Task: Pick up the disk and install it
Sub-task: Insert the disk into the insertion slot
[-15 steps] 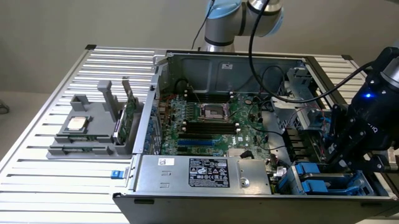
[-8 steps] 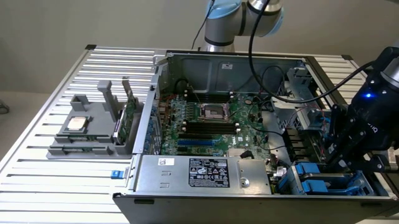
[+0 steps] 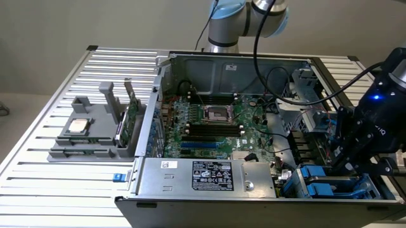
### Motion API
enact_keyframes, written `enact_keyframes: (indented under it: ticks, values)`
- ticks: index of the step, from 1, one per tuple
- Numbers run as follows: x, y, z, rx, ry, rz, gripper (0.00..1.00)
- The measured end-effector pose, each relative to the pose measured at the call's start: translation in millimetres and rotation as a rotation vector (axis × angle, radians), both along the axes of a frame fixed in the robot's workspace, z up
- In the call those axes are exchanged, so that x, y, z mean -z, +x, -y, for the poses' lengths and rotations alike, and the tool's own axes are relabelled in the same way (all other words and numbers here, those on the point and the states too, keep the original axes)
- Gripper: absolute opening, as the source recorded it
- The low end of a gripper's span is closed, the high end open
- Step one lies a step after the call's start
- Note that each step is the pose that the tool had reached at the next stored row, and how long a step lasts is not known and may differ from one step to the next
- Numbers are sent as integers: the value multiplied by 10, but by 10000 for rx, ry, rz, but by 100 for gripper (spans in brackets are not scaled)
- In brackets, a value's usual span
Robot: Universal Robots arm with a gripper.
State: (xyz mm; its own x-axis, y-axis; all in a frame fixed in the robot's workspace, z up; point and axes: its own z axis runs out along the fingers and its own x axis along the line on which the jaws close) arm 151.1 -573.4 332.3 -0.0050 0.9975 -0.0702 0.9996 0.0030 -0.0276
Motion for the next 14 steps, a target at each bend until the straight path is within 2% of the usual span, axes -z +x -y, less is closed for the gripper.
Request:
enact_keyframes:
  ticks: [8, 14]
  values:
    - [0, 16, -3, -92, -7, -54, 17]
    - [0, 35, -3, -138, -8, -152, 17]
